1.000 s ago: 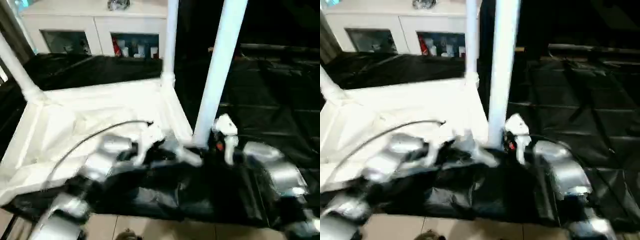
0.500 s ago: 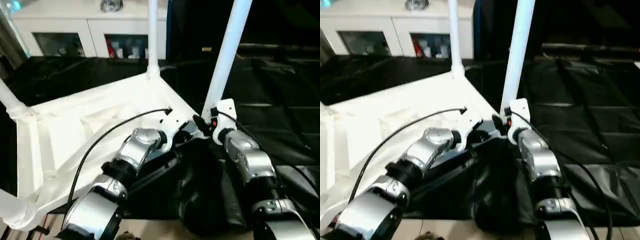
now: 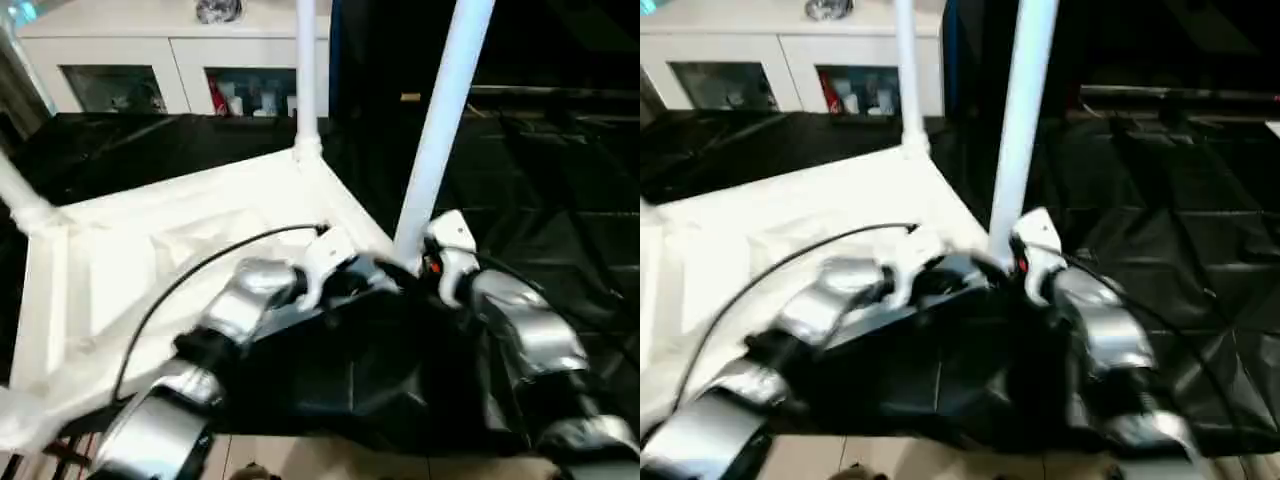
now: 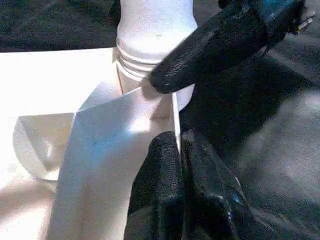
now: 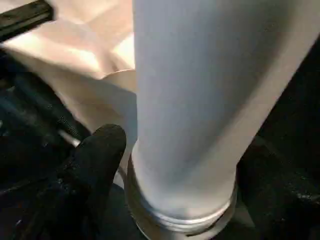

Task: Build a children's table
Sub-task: Rotate leg to tighten

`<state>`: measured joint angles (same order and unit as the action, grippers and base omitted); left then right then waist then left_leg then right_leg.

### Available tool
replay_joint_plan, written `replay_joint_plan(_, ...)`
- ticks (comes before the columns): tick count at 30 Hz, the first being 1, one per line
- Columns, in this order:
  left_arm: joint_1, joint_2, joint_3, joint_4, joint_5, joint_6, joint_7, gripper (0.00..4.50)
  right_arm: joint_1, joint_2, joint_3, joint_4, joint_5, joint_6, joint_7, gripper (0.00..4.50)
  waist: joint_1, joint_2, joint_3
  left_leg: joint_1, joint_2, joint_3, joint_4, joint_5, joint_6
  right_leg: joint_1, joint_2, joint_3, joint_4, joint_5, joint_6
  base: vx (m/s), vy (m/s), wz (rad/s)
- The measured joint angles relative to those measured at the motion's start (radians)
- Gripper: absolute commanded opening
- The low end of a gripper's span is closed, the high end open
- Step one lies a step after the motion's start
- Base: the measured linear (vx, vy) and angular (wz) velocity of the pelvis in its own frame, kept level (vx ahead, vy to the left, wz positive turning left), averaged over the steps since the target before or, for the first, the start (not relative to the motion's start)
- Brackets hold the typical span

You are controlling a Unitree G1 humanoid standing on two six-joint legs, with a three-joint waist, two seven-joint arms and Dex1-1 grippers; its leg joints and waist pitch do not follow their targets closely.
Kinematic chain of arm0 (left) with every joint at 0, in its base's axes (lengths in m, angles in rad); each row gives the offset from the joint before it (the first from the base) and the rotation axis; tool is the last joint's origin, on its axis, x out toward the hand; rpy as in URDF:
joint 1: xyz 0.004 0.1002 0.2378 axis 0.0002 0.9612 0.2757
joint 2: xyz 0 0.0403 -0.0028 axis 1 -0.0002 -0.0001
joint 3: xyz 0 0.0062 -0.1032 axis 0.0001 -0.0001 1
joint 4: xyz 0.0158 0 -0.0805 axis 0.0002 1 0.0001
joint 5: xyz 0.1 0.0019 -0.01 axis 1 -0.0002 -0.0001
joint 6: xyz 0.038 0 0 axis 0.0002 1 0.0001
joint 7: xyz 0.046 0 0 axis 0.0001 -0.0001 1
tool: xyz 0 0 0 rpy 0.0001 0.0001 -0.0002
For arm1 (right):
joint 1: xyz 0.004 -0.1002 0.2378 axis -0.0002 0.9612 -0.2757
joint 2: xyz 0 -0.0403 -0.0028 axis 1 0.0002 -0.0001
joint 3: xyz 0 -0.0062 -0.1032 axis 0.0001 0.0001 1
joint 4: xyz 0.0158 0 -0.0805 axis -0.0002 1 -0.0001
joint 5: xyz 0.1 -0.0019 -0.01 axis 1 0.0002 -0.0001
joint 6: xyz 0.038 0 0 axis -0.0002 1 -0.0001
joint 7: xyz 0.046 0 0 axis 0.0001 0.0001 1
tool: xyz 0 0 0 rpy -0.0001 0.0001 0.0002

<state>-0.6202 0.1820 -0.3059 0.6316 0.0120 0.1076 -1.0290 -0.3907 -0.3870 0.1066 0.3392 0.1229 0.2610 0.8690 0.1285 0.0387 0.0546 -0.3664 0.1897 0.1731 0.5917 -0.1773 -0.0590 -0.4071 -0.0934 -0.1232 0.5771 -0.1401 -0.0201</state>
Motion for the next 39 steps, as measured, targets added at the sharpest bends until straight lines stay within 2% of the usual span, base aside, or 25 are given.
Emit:
replay_joint_plan(6, 0.047, 0.061, -0.018, -0.088, -0.029, 0.001, -0.113, 0.00, 0.014, -0.058, 0.038, -0.046, 0.028, 0.003, 0.147, 3.61, 0.018, 0.000, 0.000, 0.000, 0.000, 0.000, 0.001, 0.000, 0.000, 0.000, 0.000, 0.000, 0.000, 0.000, 0.000, 0.000, 0.000, 0.00)
replay_joint_plan(9, 0.066, 0.081, -0.020, -0.125, -0.038, 0.016, -0.141, 0.00, 0.016, -0.061, 0.041, -0.058, 0.043, 0.012, 0.179, 3.28, 0.020, 0.000, 0.000, -0.001, 0.000, 0.000, 0.001, 0.000, 0.000, 0.000, 0.000, 0.000, 0.000, 0.000, 0.000, 0.000, 0.000, 0.00)
replay_joint_plan(12, 0.073, 0.090, -0.020, -0.149, -0.043, 0.033, -0.154, 0.00, 0.016, -0.065, 0.044, -0.063, 0.051, 0.016, 0.190, 3.17, 0.020, 0.000, 0.000, -0.001, 0.000, 0.000, 0.001, 0.000, 0.000, 0.000, 0.000, 0.000, 0.000, 0.000, 0.000, 0.000, 0.000, 0.00)
replay_joint_plan(13, 0.076, 0.093, -0.020, -0.154, -0.046, 0.037, -0.157, 0.00, 0.016, -0.066, 0.046, -0.064, 0.056, 0.019, 0.194, 2.92, 0.019, 0.000, 0.000, -0.001, 0.000, 0.000, 0.001, 0.000, 0.000, 0.000, 0.000, 0.000, 0.000, 0.000, 0.000, 0.000, 0.000, 0.00)
replay_joint_plan(14, 0.081, 0.097, -0.021, -0.161, -0.050, 0.041, -0.160, 0.00, 0.017, -0.067, 0.048, -0.064, 0.060, 0.021, 0.201, 2.86, 0.019, 0.000, 0.000, -0.001, 0.000, 0.000, 0.001, 0.000, 0.000, 0.000, 0.000, 0.000, 0.000, 0.000, 0.000, 0.000, 0.000, 0.00)
replay_joint_plan(22, 0.091, 0.101, -0.023, -0.177, -0.057, 0.064, -0.165, 0.00, 0.038, -0.068, 0.051, -0.096, 0.062, 0.041, 0.202, 2.71, 0.021, 0.000, 0.000, -0.001, 0.000, 0.000, 0.001, 0.000, 0.000, 0.000, 0.000, 0.000, 0.000, 0.000, 0.000, 0.000, 0.000, 0.00)
replay_joint_plan(25, 0.076, 0.074, -0.018, -0.147, -0.036, 0.066, -0.102, 0.00, 0.035, -0.022, 0.029, -0.076, 0.051, 0.053, 0.103, 2.70, 0.017, -0.001, 0.000, 0.000, 0.000, 0.000, 0.002, 0.000, 0.000, 0.001, 0.000, 0.000, 0.000, 0.000, 0.000, 0.000, 0.000, 0.00)
replay_joint_plan(29, -0.037, -0.046, 0.022, 0.042, 0.013, 0.069, 0.131, 0.00, -0.054, 0.146, -0.067, 0.075, 0.000, 0.067, -0.257, 2.70, -0.001, -0.001, 0.000, 0.000, 0.000, 0.000, 0.005, 0.001, -0.001, 0.001, 0.000, 0.000, -0.001, 0.000, 0.000, 0.000, 0.000, 0.00)
replay_joint_plan(32, -0.091, -0.119, 0.026, 0.124, 0.023, 0.076, 0.250, 0.00, -0.094, 0.198, -0.119, 0.128, -0.002, 0.081, -0.406, 2.70, -0.014, -0.001, 0.000, -0.001, -0.001, 0.000, 0.005, 0.000, 0.000, 0.002, -0.001, 0.000, -0.003, 0.000, 0.000, 0.000, 0.000, 0.00)
replay_joint_plan(36, -0.136, -0.171, 0.035, 0.194, 0.028, 0.076, 0.336, 0.00, -0.124, 0.226, -0.131, 0.169, -0.036, 0.056, -0.508, 2.70, -0.015, 0.000, 0.000, -0.001, -0.001, 0.000, 0.002, -0.001, 0.001, 0.001, -0.001, 0.000, -0.002, 0.000, 0.000, 0.000, 0.000, 0.00)
replay_joint_plan(37, -0.138, -0.174, 0.038, 0.201, 0.029, 0.072, 0.340, 0.00, -0.126, 0.230, -0.134, 0.174, -0.041, 0.051, -0.513, 3.05, -0.014, 0.000, 0.000, -0.001, -0.001, 0.000, 0.000, -0.001, 0.001, 0.001, 0.000, 0.000, -0.002, 0.000, 0.000, 0.000, 0.000, 0.00)
replay_joint_plan(39, -0.146, -0.181, 0.048, 0.219, 0.034, 0.063, 0.338, 0.00, -0.128, 0.235, -0.141, 0.179, -0.043, 0.043, -0.514, 3.40, -0.013, 0.001, -0.001, -0.001, -0.001, 0.000, -0.001, -0.001, 0.001, 0.001, 0.000, 0.000, -0.002, -0.001, 0.001, 0.000, 0.000, 0.00)
